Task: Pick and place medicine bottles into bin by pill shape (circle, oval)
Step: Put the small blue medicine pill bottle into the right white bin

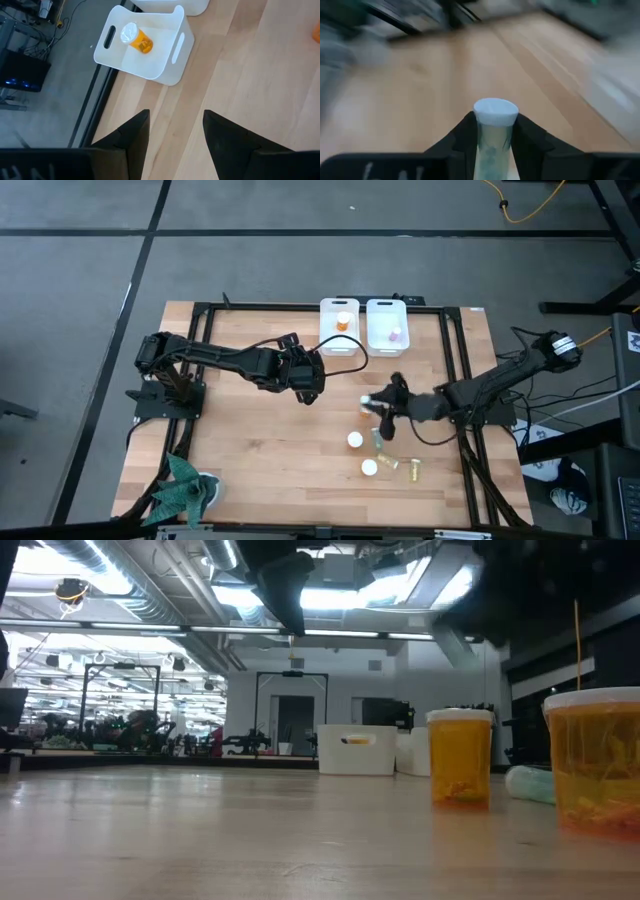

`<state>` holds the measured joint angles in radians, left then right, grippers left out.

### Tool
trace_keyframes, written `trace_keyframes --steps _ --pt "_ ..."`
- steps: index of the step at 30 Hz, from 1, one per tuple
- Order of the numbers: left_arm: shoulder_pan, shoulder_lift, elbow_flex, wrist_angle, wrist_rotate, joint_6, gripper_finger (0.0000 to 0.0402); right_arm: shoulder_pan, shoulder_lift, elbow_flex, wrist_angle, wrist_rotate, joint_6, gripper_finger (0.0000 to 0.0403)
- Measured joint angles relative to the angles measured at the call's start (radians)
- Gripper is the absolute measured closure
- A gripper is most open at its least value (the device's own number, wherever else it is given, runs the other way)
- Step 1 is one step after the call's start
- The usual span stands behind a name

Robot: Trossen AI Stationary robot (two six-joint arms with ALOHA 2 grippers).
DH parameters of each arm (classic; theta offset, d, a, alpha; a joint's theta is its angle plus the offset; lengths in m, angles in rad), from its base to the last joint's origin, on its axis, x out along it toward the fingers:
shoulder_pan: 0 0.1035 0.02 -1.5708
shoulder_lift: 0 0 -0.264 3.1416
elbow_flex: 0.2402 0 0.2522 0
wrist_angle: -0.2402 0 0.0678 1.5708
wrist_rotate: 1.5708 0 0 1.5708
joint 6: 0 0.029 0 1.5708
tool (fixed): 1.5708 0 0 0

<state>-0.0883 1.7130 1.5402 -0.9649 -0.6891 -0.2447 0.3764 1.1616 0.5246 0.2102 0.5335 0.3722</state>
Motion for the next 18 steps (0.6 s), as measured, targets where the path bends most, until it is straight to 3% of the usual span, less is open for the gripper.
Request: trace_keyframes --steps 3,6,18 --pt "0.000 0.000 0.000 -0.001 0.000 0.000 0.0225 -0.038 0.007 -0.075 0.336 -0.175 -0.186 0.0304" --pt "0.000 0.000 0.000 -0.005 0.000 0.000 0.0225 -0.076 0.006 -0.132 0.501 -0.262 -0.233 0.0304" --pt "-0.030 0.000 0.000 0.006 0.036 0.000 0.0225 -0.135 0.008 -0.207 0.567 -0.274 -0.191 0.0303"
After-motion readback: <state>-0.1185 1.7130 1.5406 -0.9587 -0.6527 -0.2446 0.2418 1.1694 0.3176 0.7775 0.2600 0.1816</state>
